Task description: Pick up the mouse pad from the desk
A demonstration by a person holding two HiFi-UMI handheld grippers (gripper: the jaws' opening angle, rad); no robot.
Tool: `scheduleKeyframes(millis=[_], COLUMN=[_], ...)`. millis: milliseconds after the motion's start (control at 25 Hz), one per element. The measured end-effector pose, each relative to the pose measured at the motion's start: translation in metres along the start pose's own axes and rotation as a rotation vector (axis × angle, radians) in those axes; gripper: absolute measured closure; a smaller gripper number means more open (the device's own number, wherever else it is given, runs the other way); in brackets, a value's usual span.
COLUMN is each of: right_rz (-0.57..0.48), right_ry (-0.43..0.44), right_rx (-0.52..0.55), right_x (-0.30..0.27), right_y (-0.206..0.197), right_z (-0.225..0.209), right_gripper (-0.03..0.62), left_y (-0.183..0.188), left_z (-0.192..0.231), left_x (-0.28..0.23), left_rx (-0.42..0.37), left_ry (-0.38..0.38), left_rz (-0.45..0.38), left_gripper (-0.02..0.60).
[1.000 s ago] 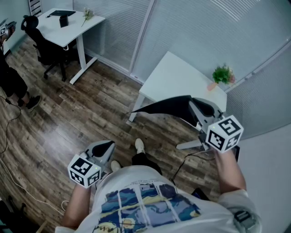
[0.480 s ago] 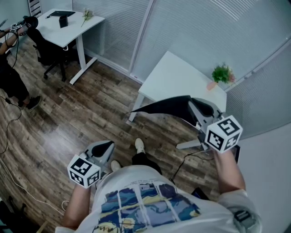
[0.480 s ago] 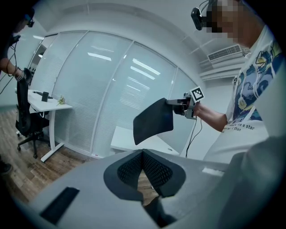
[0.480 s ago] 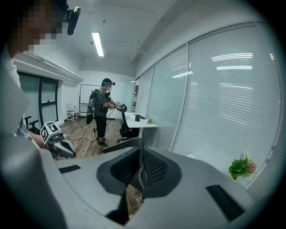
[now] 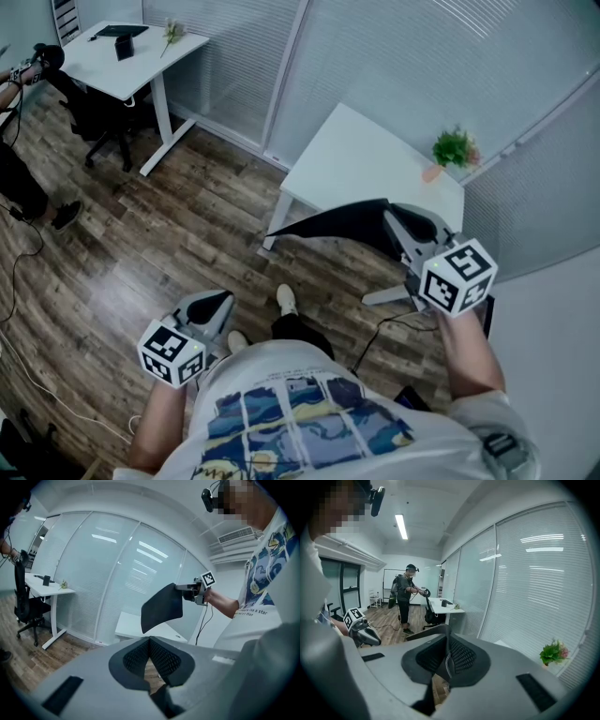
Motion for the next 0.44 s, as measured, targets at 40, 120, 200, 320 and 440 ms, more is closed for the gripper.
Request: scheduleKeyframes(millis=[40,120,200,320,440], right_rz=[0.000,0.000,0.003,0.005,0.008], right_ry=[0.001,0.002,0.004,0.007,0.014], right_rx=[-0.002,-0.007,-0.013,-0.021,-0.024], right_x=[0.001,0.001,0.000,-0.003,-0.006], right_y=[-0.001,-0.002,-0.003,-0.005,-0.007], right_z=[-0.001,-0.002,-0.003,-0.006,-0.011], right_gripper=[0.568,0.569,0.568,0.569,0.569], left_y=[0.001,0.003,0.005,0.007,0.011], left_z=[-0.001,-0.001,0.000,0.001,0.002], left_x=[-0.002,-0.005,-0.009,-0.016,-0.025], left_rx=[0.000,-0.003,-0.004,0.000,0.000], left_ry=[-0.002,-0.006,-0.011,-0.016,-0.018], left_rz=[0.002,0.005,0.007,0.013,0.016], left_gripper=[0.578,0.578,0.578,0.579,0.579])
Point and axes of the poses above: the fingertips, and each gripper's own axes: x backward along the fingers, z to its left, y out of its top, the point moved 4 cm from there along x, backward along the fingers, and after that the axes turned 10 degrees about x, right-handed, at the moved point
